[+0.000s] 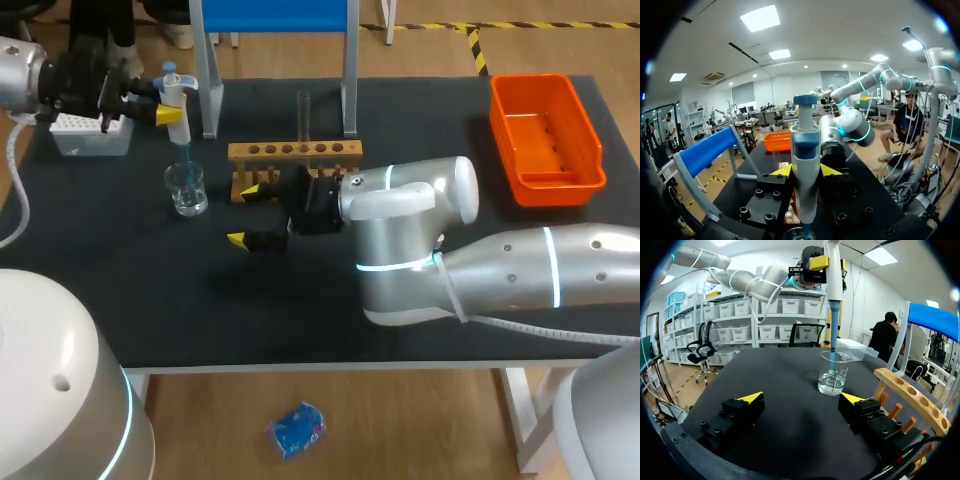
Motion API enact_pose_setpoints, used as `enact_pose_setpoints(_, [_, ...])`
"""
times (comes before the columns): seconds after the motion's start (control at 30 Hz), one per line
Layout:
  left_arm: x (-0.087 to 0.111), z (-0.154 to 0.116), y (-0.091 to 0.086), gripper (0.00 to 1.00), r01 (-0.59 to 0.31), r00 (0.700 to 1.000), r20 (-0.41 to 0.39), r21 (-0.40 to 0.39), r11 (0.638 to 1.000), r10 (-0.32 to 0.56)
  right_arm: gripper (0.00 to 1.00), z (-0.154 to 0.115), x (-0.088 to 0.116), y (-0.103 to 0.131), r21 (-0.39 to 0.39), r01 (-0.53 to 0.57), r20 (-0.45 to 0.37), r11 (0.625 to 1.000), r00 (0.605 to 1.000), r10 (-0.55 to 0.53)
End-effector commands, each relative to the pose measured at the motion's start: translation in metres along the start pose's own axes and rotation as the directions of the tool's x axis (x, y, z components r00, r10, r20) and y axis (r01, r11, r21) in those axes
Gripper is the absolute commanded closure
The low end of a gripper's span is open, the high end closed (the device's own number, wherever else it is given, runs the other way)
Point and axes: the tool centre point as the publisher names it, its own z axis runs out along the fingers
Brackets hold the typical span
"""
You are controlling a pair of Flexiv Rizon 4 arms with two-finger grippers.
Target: Invert the test tube, pick up the pipette, mount the tip to pipette, aspirate from beaker and dispense into the tube, eject the tip, return the pipette, and cap with the stopper.
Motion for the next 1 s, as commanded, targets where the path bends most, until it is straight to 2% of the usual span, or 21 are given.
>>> enact_pose_setpoints(0.03, [-0.002,0.0,0.002,1.0,0.003,1.0,-0.002,0.002,1.0,-0.003,0.0,-0.001,0.0,0.0,-0.001,0.0,0.0,1.0,1.0,0.0])
enact_pose_setpoints(1.0, [-0.003,0.002,0.013,1.0,0.032,0.999,0.012,-0.006,0.999,-0.032,0.0,-0.001,0.0,0.0,-0.001,0.0,0.0,1.0,1.0,0.0])
